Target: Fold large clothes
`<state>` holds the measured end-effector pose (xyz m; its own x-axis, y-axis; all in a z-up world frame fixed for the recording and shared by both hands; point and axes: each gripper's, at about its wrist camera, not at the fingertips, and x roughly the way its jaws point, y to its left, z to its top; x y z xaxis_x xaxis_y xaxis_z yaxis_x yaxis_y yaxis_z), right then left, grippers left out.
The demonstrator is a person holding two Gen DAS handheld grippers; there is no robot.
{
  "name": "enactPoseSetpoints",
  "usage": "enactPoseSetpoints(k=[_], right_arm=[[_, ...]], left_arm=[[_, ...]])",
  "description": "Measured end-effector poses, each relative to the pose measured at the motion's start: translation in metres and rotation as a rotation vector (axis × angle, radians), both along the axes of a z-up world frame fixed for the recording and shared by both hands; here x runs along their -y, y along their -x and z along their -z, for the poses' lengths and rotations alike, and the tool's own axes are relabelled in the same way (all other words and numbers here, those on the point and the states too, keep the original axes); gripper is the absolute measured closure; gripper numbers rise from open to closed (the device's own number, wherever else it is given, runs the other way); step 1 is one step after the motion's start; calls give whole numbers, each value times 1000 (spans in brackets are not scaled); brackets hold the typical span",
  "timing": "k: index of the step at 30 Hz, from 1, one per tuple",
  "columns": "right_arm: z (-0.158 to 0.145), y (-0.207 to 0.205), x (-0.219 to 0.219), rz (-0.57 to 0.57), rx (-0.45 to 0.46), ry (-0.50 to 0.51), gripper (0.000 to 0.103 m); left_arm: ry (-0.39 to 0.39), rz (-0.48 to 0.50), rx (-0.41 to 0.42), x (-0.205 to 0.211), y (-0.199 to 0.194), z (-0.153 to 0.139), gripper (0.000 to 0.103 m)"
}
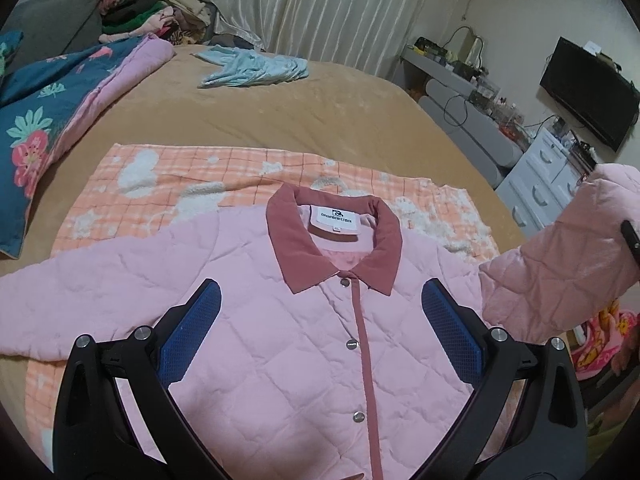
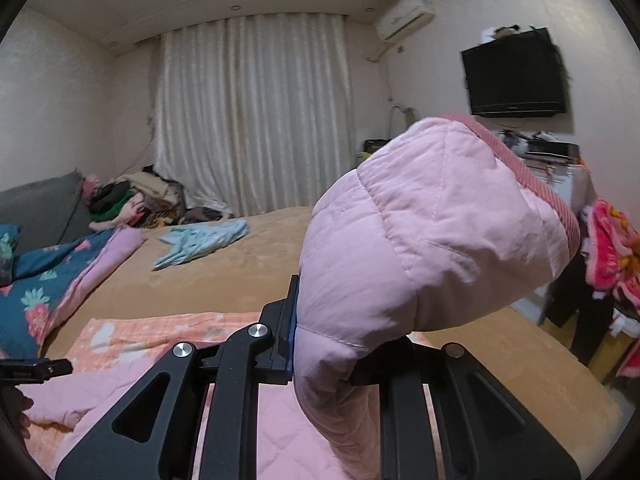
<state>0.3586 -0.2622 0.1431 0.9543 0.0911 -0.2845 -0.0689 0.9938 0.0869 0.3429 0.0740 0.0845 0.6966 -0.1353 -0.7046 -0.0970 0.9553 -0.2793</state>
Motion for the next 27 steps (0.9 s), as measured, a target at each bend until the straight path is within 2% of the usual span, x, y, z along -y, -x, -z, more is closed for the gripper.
enactPoseSetpoints(k=[14,27], right_arm=[[12,1,-78,-111,-17,83,87],[43,-4,-137,-221,-44,156,87]], left_arm=[[34,-55,-3,-50,9,5,9],[60,-143,-52,-92,17,43,9]])
